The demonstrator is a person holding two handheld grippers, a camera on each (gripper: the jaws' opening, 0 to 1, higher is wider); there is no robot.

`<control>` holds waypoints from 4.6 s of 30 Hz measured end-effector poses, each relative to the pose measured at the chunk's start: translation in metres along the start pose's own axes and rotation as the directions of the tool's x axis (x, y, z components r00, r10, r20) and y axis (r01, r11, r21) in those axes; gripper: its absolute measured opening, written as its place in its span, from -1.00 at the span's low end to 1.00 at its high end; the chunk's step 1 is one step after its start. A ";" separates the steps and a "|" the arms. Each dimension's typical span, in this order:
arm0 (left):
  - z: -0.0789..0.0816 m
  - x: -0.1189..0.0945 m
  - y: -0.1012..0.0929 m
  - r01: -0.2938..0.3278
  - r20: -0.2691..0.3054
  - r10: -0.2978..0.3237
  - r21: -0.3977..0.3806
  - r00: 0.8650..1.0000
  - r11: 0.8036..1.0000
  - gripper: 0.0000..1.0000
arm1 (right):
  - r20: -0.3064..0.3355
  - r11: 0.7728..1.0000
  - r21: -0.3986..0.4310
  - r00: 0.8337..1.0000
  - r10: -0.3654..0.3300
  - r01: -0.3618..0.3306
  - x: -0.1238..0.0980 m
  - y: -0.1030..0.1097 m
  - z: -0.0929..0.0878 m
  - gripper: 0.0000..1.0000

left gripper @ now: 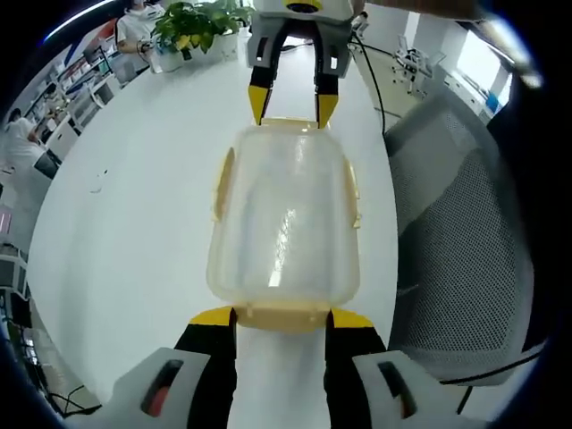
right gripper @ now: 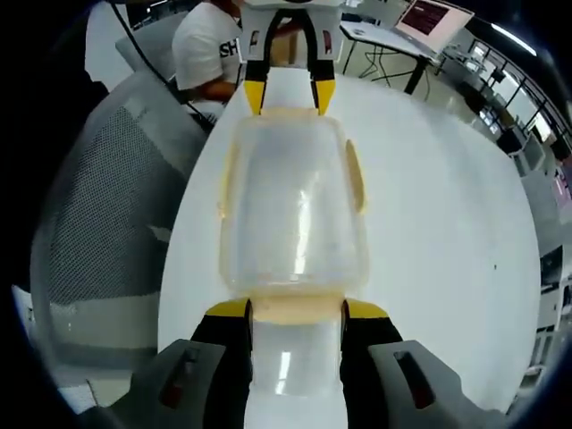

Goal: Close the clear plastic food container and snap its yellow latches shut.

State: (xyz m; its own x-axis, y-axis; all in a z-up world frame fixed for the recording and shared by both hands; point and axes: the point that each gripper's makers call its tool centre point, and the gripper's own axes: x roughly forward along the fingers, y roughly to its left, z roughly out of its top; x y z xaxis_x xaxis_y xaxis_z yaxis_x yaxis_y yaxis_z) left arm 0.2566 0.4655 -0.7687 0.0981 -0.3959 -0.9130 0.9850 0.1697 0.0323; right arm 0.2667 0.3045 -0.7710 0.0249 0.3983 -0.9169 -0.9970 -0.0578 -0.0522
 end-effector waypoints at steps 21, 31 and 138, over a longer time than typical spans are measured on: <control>0.047 0.025 -0.003 0.002 0.013 -0.002 0.003 1.000 1.000 -0.36 | -0.039 1.000 -0.001 0.999 -0.003 0.003 -0.017 -0.003 -0.051 -0.32; 0.064 0.035 -0.006 0.022 0.026 -0.022 0.000 0.999 1.000 -0.36 | -0.047 1.000 0.009 0.999 0.001 -0.001 -0.025 -0.001 -0.070 -0.31; 0.113 0.053 -0.016 0.302 0.328 -0.125 -0.575 0.937 0.760 -0.37 | 0.069 0.871 0.491 0.996 -0.057 0.016 -0.055 -0.002 -0.141 -0.31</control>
State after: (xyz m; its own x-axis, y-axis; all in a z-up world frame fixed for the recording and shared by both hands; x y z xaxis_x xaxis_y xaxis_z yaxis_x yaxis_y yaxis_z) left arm 0.2619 0.3402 -0.7717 0.0158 -0.6876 -0.7259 0.6970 0.5281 -0.4851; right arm 0.2780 0.1541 -0.7762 0.0767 0.4632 -0.8829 -0.9041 0.4057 0.1343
